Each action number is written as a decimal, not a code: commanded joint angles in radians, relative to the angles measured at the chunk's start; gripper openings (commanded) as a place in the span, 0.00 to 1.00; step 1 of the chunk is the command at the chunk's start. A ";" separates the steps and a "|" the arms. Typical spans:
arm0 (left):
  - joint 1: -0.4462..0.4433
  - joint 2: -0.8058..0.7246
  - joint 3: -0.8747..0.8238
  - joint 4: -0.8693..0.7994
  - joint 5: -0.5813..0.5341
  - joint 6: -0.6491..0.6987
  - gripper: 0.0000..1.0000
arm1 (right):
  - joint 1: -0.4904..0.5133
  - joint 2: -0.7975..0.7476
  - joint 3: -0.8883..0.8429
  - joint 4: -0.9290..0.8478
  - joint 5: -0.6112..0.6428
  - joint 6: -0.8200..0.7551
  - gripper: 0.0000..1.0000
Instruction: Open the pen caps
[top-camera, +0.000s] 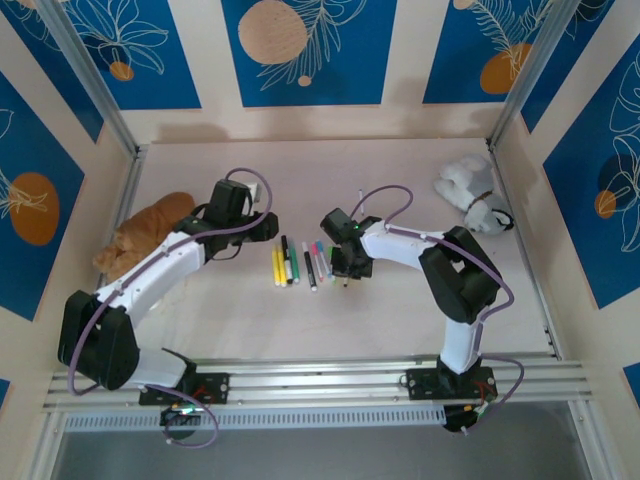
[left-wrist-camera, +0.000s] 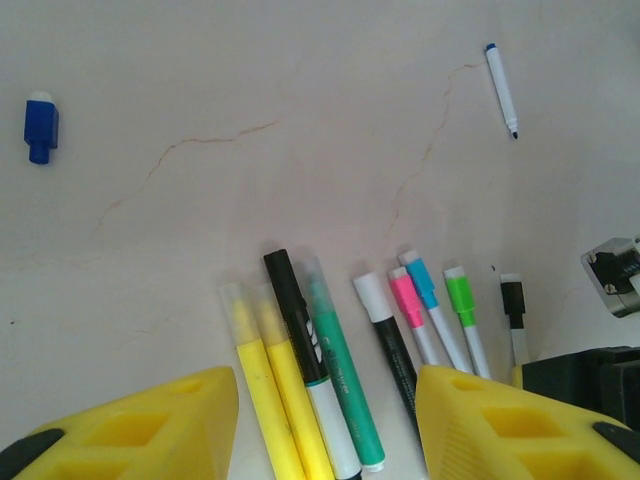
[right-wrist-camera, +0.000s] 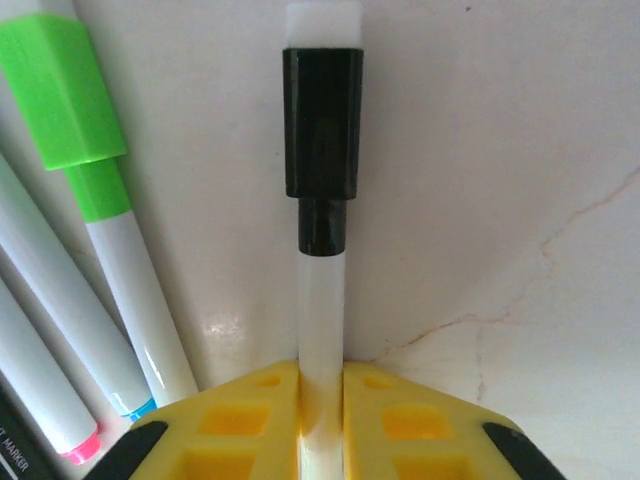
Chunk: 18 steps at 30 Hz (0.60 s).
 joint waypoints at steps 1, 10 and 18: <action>-0.008 0.015 -0.011 0.038 0.034 -0.020 0.49 | 0.012 0.043 -0.051 0.004 -0.019 0.021 0.12; -0.020 0.034 -0.007 0.057 0.044 -0.039 0.49 | 0.003 -0.007 -0.083 0.013 -0.022 0.007 0.00; -0.034 0.054 0.001 0.065 0.045 -0.046 0.49 | 0.005 -0.052 -0.074 0.006 -0.033 -0.009 0.00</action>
